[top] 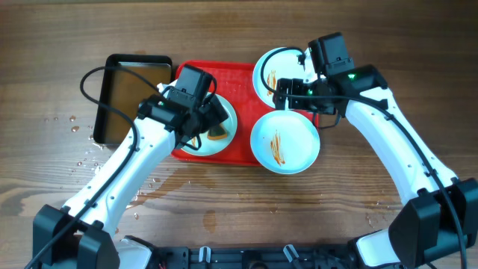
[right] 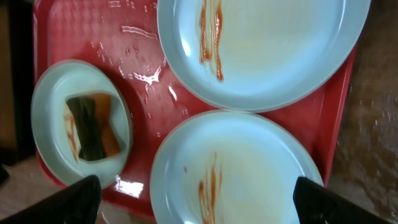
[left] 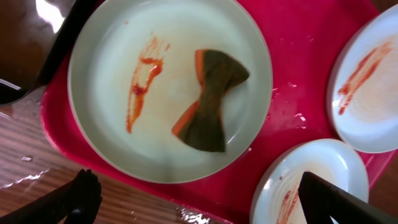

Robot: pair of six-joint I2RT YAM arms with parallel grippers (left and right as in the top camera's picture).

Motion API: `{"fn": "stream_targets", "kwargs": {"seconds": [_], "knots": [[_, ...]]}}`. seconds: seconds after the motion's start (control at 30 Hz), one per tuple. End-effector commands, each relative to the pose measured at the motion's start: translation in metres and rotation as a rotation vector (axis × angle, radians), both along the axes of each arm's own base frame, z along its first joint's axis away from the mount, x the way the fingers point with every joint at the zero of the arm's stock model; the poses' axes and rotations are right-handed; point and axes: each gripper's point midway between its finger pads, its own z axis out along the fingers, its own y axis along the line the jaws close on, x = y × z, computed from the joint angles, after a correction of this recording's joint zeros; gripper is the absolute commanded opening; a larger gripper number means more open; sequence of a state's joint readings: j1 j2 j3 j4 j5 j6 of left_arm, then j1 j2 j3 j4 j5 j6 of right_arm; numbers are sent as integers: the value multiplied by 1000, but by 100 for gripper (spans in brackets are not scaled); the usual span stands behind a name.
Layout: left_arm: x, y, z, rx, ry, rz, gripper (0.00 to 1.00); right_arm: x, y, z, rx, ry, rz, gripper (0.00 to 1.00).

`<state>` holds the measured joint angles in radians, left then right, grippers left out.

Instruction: Clean dirty plates on tray and stack at the side

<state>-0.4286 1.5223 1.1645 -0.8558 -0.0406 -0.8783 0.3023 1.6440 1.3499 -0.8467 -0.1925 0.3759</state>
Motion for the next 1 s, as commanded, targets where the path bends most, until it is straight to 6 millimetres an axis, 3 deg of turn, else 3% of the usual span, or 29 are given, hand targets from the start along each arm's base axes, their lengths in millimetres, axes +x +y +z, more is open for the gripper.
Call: {"fn": "stream_targets", "kwargs": {"seconds": [0.0,0.03,0.07,0.1,0.27,0.37,0.43,0.47,0.73,0.8,0.93,0.97], "knots": [[-6,14,-5,36,40,43,100,10,31,8,106,-76,100,100],[-8,16,-6,50,47,46,100,11,42,10,123,-110,178,93],[-10,20,-7,71,53,51,100,11,51,6,120,-123,215,71],[-12,24,-7,88,59,56,100,11,55,2,119,-117,223,60],[-16,26,-8,96,74,55,100,15,72,-36,134,-29,192,61],[-16,28,-9,110,74,54,100,17,75,-56,172,69,47,70],[-15,33,-8,137,65,63,100,16,76,-64,164,81,62,53],[-14,34,-8,144,61,67,100,16,76,-67,152,76,90,51],[-13,38,-11,163,53,73,100,8,104,-85,104,19,288,53],[-16,42,-15,181,60,76,100,11,116,-93,113,3,304,59],[-26,48,-23,212,92,76,100,15,120,-97,130,14,251,77],[-27,49,-26,214,96,76,100,15,120,-97,128,8,262,77]]}}
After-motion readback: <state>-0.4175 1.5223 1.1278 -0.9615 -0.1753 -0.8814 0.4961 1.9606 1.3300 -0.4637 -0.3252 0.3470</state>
